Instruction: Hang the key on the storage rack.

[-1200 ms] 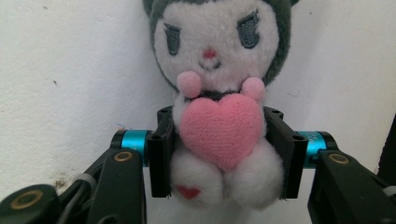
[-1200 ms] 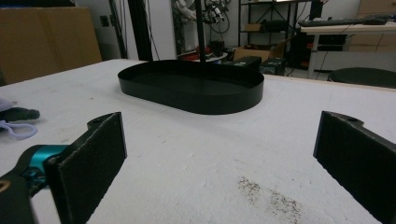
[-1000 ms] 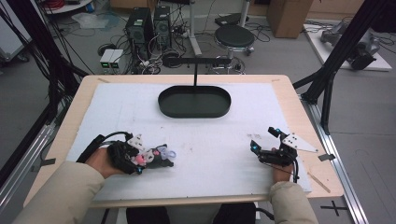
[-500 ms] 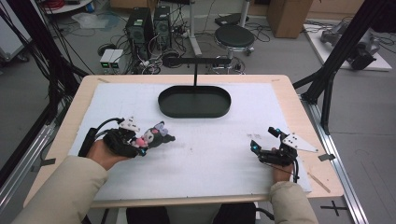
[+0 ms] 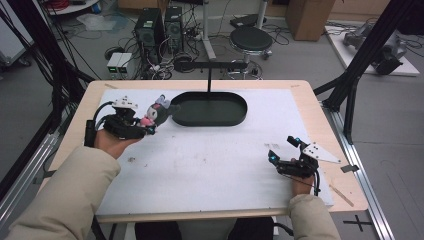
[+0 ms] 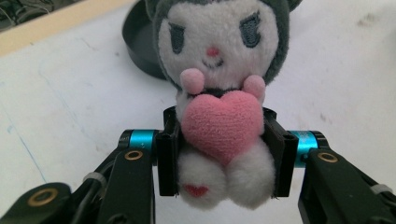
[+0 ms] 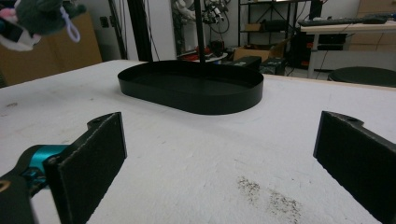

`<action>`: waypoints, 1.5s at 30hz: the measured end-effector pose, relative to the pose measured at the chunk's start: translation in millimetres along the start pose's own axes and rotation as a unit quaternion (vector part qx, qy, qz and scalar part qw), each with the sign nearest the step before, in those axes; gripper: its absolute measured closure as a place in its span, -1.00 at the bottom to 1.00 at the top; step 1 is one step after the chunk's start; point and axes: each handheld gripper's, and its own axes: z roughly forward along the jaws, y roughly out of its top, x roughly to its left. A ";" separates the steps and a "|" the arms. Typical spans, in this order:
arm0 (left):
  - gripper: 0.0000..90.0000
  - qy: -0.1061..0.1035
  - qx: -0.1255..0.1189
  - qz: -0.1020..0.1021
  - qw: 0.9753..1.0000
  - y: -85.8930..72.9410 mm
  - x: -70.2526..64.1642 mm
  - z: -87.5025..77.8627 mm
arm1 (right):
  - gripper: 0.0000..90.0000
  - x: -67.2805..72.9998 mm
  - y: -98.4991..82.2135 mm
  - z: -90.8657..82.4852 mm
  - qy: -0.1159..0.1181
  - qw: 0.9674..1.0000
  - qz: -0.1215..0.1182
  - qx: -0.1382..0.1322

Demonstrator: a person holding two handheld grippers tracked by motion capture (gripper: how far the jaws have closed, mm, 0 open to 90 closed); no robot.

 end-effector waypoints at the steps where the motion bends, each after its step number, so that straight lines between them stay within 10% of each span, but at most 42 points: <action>1: 0.26 0.000 0.000 0.000 1.000 0.0 0.0 0.0 | -0.96 0.0 0.0 0.0 0.000 1.000 0.000 0.000; 18: 0.26 0.030 -0.017 -0.024 0.999 81.1 17.0 14.1 | -0.96 0.0 0.0 0.0 0.000 1.000 0.000 0.000; 45: 0.26 0.051 -0.047 -0.058 0.996 106.6 17.8 49.6 | -0.96 -0.8 0.0 -0.1 0.000 1.000 0.005 0.000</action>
